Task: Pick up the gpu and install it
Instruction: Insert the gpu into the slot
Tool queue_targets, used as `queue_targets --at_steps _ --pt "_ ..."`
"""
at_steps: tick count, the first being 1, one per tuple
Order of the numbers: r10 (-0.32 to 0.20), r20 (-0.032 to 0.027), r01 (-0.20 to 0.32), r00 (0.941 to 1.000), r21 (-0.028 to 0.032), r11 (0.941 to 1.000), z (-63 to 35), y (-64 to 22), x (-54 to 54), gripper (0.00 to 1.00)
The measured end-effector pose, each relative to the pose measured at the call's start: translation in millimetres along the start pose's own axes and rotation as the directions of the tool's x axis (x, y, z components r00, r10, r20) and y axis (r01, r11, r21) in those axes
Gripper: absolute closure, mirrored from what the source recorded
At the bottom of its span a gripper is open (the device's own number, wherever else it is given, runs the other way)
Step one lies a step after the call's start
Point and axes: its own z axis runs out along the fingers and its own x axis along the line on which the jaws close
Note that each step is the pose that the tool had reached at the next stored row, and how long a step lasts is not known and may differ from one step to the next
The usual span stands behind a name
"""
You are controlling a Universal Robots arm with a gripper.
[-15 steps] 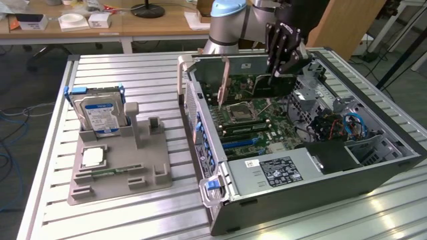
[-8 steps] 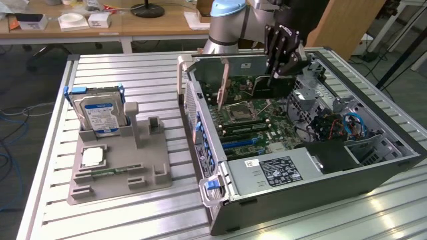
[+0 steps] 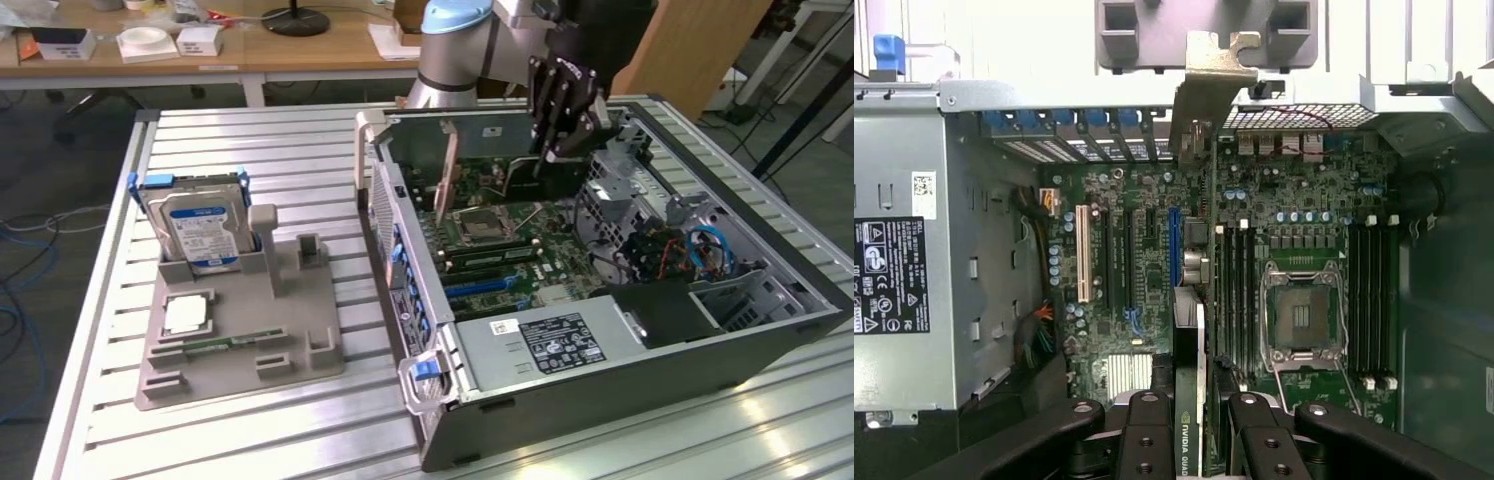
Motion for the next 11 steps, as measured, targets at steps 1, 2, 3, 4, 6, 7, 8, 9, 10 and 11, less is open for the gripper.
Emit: queue_targets --at_steps 1,2,3,4,6,7,8,9,10,11 --pt "0.0 0.0001 0.0 1.0 0.0002 1.0 0.9 0.0 0.0 0.74" --pt "0.0 0.0001 0.0 1.0 0.0003 1.0 1.7 -0.1 0.0 0.74" --pt "0.0 0.0 0.0 1.0 0.0004 1.0 2.6 -0.1 0.0 0.74" --pt "-0.001 0.0 0.001 1.0 0.0005 1.0 3.4 -0.1 0.0 0.74" --pt "-0.001 0.0 0.001 1.0 0.0007 1.0 4.8 -0.1 0.0 0.74" --pt "-0.001 -0.0001 0.001 1.0 0.0008 1.0 5.2 -0.1 0.0 0.74" --pt "-0.001 -0.0001 0.001 1.0 0.0007 1.0 5.2 -0.1 0.0 0.74" --pt "-0.001 -0.0001 0.001 1.0 0.0007 1.0 5.2 -0.1 0.0 0.74" --pt "-0.001 -0.0001 0.001 1.0 0.0007 1.0 5.2 -0.1 0.0 0.74" --pt "-0.001 0.0 0.001 1.0 0.0007 1.0 5.2 -0.1 0.0 0.74"
